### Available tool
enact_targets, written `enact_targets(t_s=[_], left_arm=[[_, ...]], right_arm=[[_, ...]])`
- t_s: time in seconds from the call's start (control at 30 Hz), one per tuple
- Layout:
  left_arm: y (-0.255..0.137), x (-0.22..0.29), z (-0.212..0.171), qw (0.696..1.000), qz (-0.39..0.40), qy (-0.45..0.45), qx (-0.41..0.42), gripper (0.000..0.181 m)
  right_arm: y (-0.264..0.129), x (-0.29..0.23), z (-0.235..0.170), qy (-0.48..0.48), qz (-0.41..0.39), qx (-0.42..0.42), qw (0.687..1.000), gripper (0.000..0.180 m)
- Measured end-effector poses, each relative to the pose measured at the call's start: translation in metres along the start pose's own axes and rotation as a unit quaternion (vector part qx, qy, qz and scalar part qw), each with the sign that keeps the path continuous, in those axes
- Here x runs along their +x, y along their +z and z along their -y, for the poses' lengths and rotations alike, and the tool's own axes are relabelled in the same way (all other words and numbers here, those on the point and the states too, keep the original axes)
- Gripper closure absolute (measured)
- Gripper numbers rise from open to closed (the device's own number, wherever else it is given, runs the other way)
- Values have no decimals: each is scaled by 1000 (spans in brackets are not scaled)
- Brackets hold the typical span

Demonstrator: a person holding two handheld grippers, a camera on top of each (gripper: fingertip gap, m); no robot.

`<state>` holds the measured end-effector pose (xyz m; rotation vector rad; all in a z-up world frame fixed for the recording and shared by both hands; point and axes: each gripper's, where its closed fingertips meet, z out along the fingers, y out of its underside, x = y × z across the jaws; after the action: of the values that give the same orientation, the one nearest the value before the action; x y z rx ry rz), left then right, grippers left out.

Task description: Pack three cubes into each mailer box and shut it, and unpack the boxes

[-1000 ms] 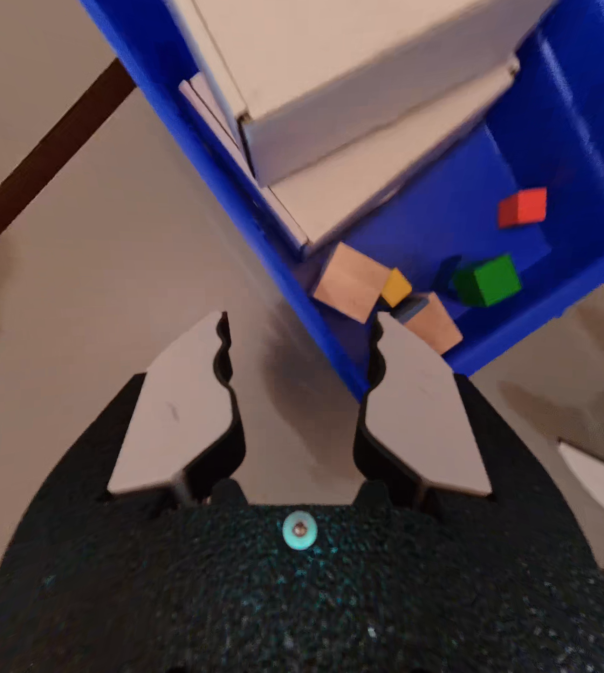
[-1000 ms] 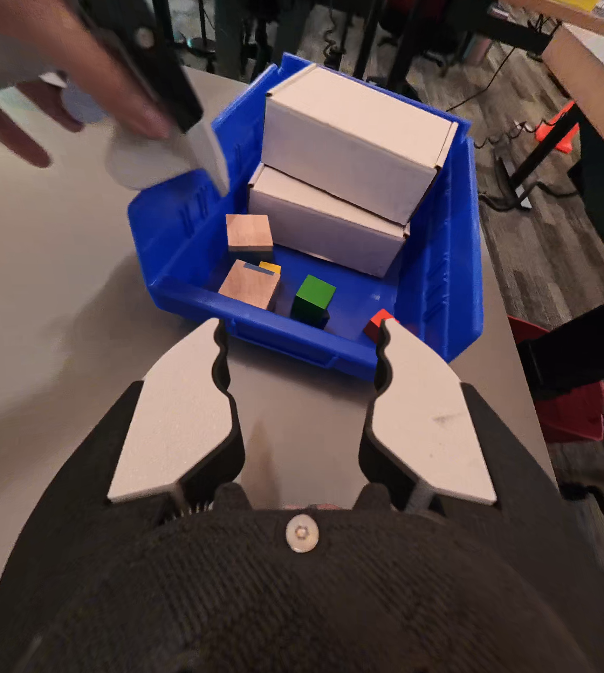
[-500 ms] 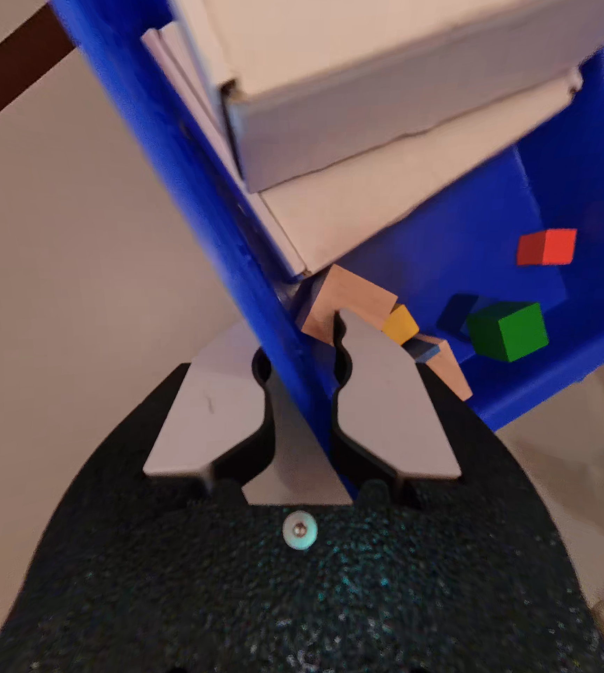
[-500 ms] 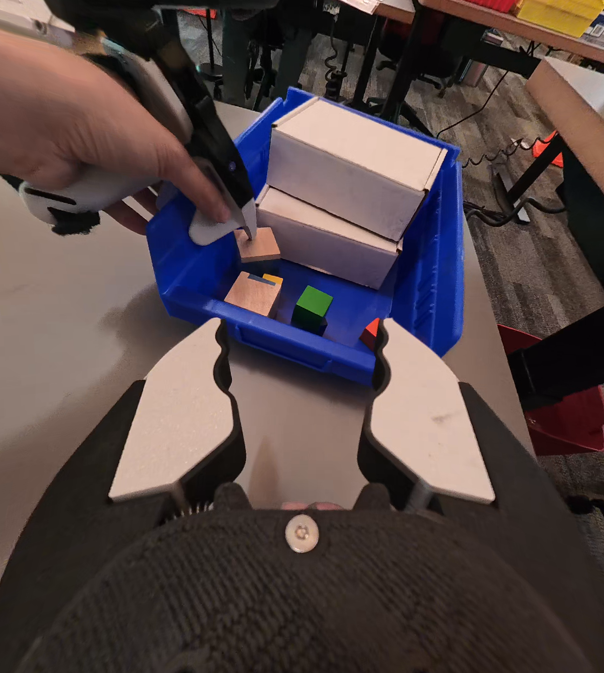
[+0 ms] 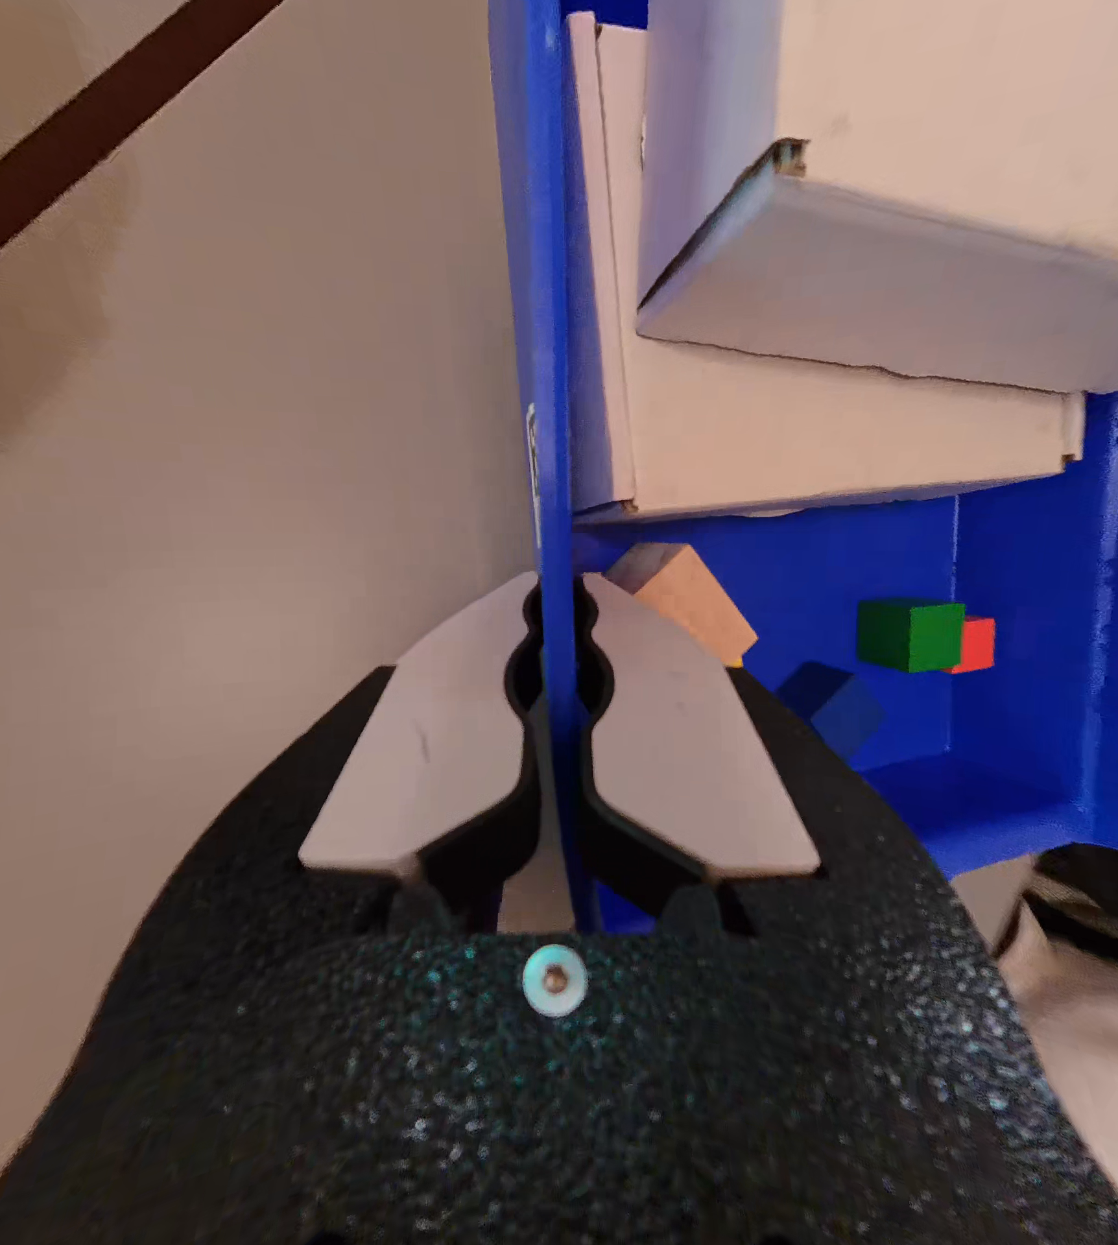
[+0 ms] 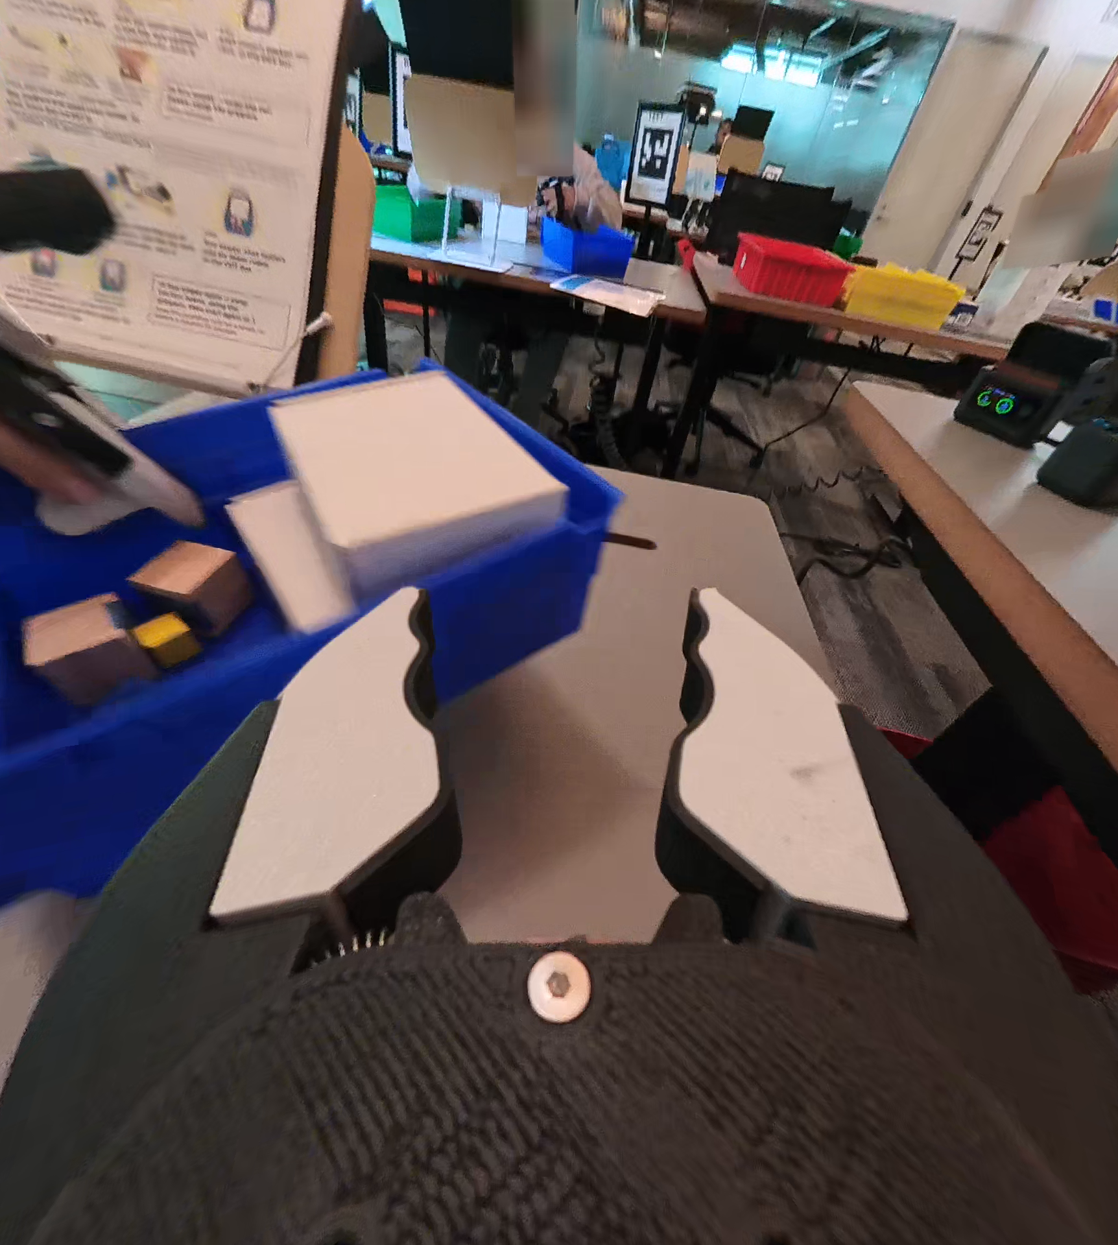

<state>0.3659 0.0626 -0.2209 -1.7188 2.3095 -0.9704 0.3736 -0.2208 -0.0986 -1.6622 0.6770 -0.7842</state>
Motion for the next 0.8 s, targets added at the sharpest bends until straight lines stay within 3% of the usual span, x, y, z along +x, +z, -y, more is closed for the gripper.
enact_targets(t_s=[0.03, 0.13, 0.3, 0.5, 0.67, 0.8], left_arm=[[-23, -6, -14, 1000, -12, -7, -1, 175], [-100, -34, -56, 999, -19, -30, 3, 175], [-241, -109, -126, 992, 96, -70, 43, 175], [-392, -183, -241, 951, 217, -189, 115, 174], [-479, -218, -348, 893, 307, -288, 159, 173], [-515, -228, -429, 855, 352, -348, 153, 173]], right_arm=[[-3, 0, 1, -1, -1, 0, 1000, 109], [3, -6, -13, 2, 8, -34, 999, 105], [42, -70, -51, -5, 109, -131, 985, 86], [82, -232, -52, 9, 270, -120, 955, 81], [111, -363, -48, -65, 347, -149, 924, 81], [137, -453, -8, -9, 365, -135, 921, 82]])
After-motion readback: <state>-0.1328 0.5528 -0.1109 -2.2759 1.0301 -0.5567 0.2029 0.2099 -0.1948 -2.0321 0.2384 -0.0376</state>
